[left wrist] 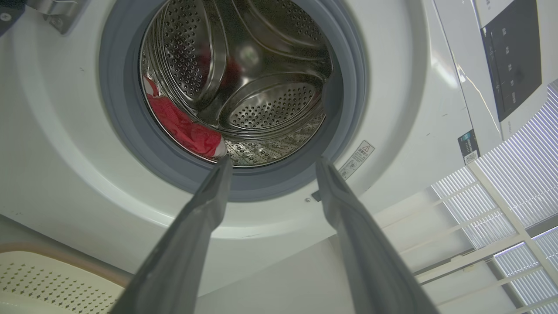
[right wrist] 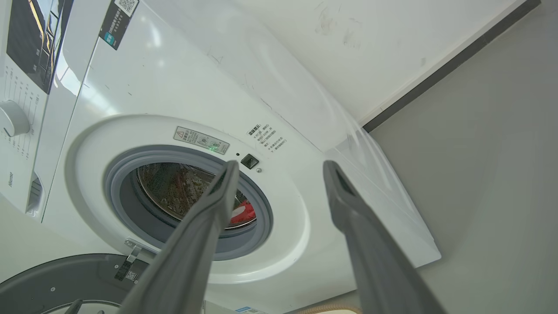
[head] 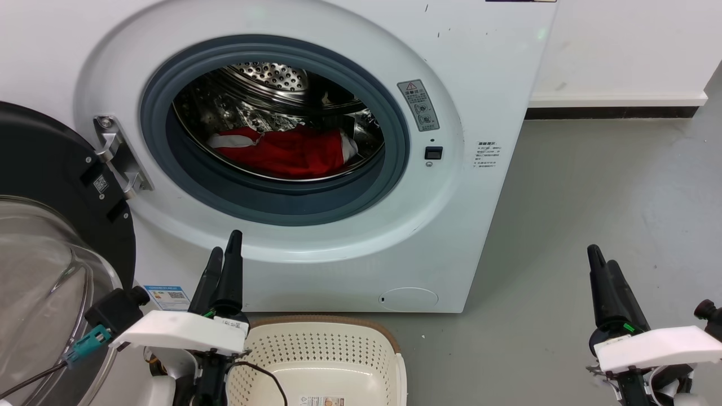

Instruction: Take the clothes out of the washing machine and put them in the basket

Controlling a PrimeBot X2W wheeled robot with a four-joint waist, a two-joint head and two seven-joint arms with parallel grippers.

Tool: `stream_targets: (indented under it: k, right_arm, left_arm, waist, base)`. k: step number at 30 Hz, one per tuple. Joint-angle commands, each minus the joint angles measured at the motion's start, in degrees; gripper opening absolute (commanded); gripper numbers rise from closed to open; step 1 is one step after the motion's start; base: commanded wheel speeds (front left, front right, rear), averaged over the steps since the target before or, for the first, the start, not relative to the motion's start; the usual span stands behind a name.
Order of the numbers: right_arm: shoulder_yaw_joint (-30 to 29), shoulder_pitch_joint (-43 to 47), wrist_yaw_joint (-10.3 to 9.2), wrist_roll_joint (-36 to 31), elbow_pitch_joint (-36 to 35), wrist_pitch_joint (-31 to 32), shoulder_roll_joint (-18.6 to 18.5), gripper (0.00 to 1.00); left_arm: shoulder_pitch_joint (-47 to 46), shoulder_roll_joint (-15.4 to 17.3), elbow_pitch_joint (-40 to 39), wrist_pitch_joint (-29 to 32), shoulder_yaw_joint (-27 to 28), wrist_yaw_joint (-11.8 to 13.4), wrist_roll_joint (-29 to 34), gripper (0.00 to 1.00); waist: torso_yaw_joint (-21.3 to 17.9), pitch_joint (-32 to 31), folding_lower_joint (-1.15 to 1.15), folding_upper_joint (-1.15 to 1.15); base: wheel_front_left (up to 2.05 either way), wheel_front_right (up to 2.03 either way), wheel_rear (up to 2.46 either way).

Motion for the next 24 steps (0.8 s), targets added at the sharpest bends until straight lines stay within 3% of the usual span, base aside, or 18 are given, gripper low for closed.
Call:
stream_targets:
  k: [1,24]
  right_arm:
    - [0.04,-0.16,0.01,-2.52,-1.3,-0.62,-0.08,1.0]
    - [0.5,2.29,0.01,-24.5,-4.23,-1.22,-0.05,1.0]
  left_arm:
    - [-1.82,0.14,-0.77,-0.55,-0.19,-0.01,2.35,1.0]
    - [-2.78,1.96,2.37,-5.02,-3.42,2.31,24.47,1.0]
  waist:
    - [0.04,0.0,0.0,0.0]
    - [0.13,-0.49,0.0,0.0]
  base:
    - [0.0,0.0,0.0]
    - [0.0,0.0,0.0]
